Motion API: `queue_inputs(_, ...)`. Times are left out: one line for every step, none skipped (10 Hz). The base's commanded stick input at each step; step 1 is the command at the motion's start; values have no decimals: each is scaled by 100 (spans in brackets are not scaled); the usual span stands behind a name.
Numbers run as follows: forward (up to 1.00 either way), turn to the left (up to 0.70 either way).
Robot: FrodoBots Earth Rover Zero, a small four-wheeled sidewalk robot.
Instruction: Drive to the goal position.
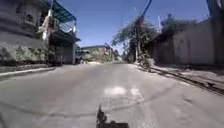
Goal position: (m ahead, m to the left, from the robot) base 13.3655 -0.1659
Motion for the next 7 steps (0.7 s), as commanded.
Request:
queue_inputs(70, 0)
queue_inputs(70, 0)
queue_inputs(70, 0)
queue_inputs(70, 0)
queue_inputs(70, 0)
queue_inputs(70, 0)
queue_inputs(70, 0)
